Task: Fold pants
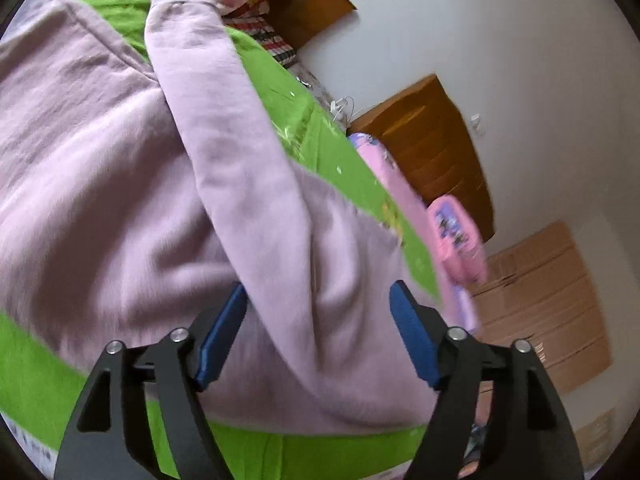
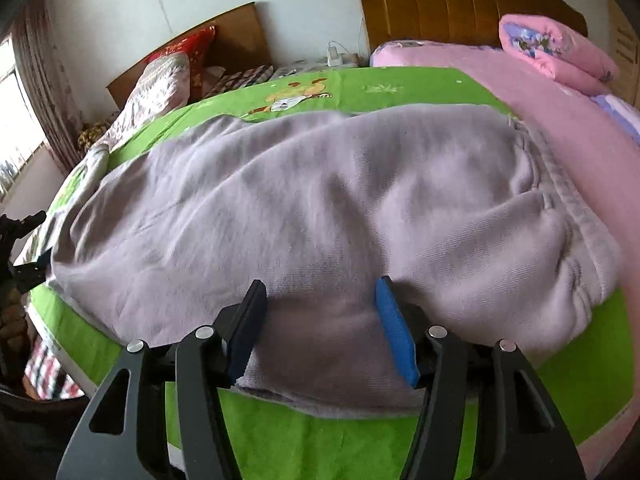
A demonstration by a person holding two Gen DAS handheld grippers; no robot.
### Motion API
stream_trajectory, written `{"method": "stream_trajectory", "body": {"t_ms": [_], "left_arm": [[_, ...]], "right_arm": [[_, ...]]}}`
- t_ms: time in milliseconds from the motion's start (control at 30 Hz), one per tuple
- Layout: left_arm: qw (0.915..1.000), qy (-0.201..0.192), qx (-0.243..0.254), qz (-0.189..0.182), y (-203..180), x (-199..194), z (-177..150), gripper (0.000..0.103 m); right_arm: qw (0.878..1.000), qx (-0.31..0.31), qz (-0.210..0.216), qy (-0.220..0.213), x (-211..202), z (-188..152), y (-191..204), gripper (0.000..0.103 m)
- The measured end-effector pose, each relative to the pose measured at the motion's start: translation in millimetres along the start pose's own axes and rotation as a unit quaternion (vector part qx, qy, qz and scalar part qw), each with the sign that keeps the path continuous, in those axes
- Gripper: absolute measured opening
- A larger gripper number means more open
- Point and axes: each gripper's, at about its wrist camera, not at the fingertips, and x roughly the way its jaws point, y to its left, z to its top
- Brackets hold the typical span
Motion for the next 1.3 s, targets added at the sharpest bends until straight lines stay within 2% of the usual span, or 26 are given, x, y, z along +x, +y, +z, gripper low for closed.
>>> {"method": "stream_trajectory", "body": {"t_ms": [67, 133, 200, 233, 267, 333, 367, 400, 467, 567, 633, 667, 733, 767, 800, 833, 867, 900, 967, 1000, 1067, 1133, 1200, 1267, 1300], "left_arm": [[0.9997, 0.007, -0.02, -0.013, 11, 9, 14, 0.075], [0.9988, 0.01, -0.042, -0.021, 23, 18, 26, 0.066], [0.9978, 0.005, -0.059, -0.029, 30, 21, 31, 0.01], [0.9981, 0.001, -0.057, -0.024, 31, 20, 31, 0.01], [0.9987, -0.02, -0.044, -0.015, 24, 12, 30, 0.009], [0.9979, -0.063, 0.013, 0.01, -3, -11, 23, 0.009], [0.9938, -0.089, 0.06, 0.03, -22, -29, 16, 0.009], [0.9905, -0.101, 0.081, 0.047, -30, -39, 11, 0.009], [0.9913, -0.085, 0.072, 0.071, -21, -44, 3, 0.009], [0.9937, -0.06, 0.006, 0.095, 15, -36, -15, 0.009], [0.9939, -0.053, -0.023, 0.094, 40, -31, -29, 0.011], [0.9944, -0.062, -0.024, 0.082, 44, -32, -31, 0.012], [0.9945, -0.055, -0.005, 0.088, 40, -31, -29, 0.014], [0.9954, -0.046, -0.004, 0.084, 37, -32, -27, 0.026], [0.9974, -0.031, -0.007, 0.064, 35, -34, -21, 0.05], [0.9981, -0.03, -0.009, 0.053, 34, -39, -15, 0.065], [0.9979, -0.039, -0.007, 0.051, 31, -47, -10, 0.084], [0.9969, -0.059, 0.002, 0.053, 26, -56, -4, 0.09], [0.9935, -0.099, 0.021, 0.051, 25, -75, 15, 0.095], [0.9927, -0.111, 0.017, 0.043, 31, -82, 30, 0.096], [0.992, -0.121, -0.016, 0.033, 47, -84, 51, 0.096], [0.9878, -0.137, -0.061, 0.042, 65, -89, 66, 0.096], [0.9818, -0.154, -0.076, 0.081, 74, -97, 72, 0.096], [0.9654, -0.19, -0.088, 0.155, 91, -119, 67, 0.096], [0.9582, -0.203, -0.095, 0.178, 99, -130, 68, 0.096]], "right_arm": [[1.0, -0.002, -0.002, 0.0, -1, -2, 2, 0.056], [1.0, -0.002, -0.005, -0.003, 0, -2, 3, 0.056], [1.0, -0.004, -0.007, -0.004, -3, -3, 7, 0.056], [1.0, -0.005, -0.007, -0.005, -4, -3, 7, 0.056], [1.0, -0.005, -0.007, -0.004, -4, -3, 7, 0.056], [1.0, -0.008, -0.006, 0.0, -4, -2, 7, 0.056], [1.0, -0.01, -0.005, 0.001, -4, -2, 7, 0.056], [1.0, -0.011, -0.005, 0.002, -4, -1, 8, 0.056], [1.0, -0.015, -0.004, 0.003, -4, -1, 8, 0.056], [1.0, -0.023, -0.001, 0.015, -3, 2, 7, 0.056], [0.999, -0.026, 0.001, 0.022, -2, 5, 8, 0.056], [0.999, -0.027, 0.0, 0.024, -2, 5, 8, 0.056], [0.999, -0.037, -0.01, 0.037, -1, 8, 11, 0.056], [0.998, -0.04, -0.018, 0.049, 0, 12, 14, 0.056], [0.996, -0.04, -0.034, 0.067, 0, 19, 19, 0.058], [0.995, -0.043, -0.051, 0.068, -3, 27, 25, 0.06], [0.996, -0.058, -0.054, 0.043, -12, 41, 39, 0.06], [0.996, -0.07, -0.047, 0.022, -18, 50, 49, 0.062], [0.994, -0.105, -0.003, -0.03, -24, 82, 87, 0.073], [0.992, -0.118, 0.018, -0.042, -21, 93, 103, 0.081], [0.985, -0.157, 0.063, -0.038, -2, 118, 147, 0.083], [0.972, -0.216, 0.092, -0.028, 25, 136, 205, 0.083], [0.954, -0.274, 0.116, -0.021, 49, 144, 266, 0.083], [0.937, -0.314, 0.155, -0.01, 66, 143, 320, 0.083], [0.923, -0.336, 0.187, 0.004, 75, 140, 352, 0.083]]}}
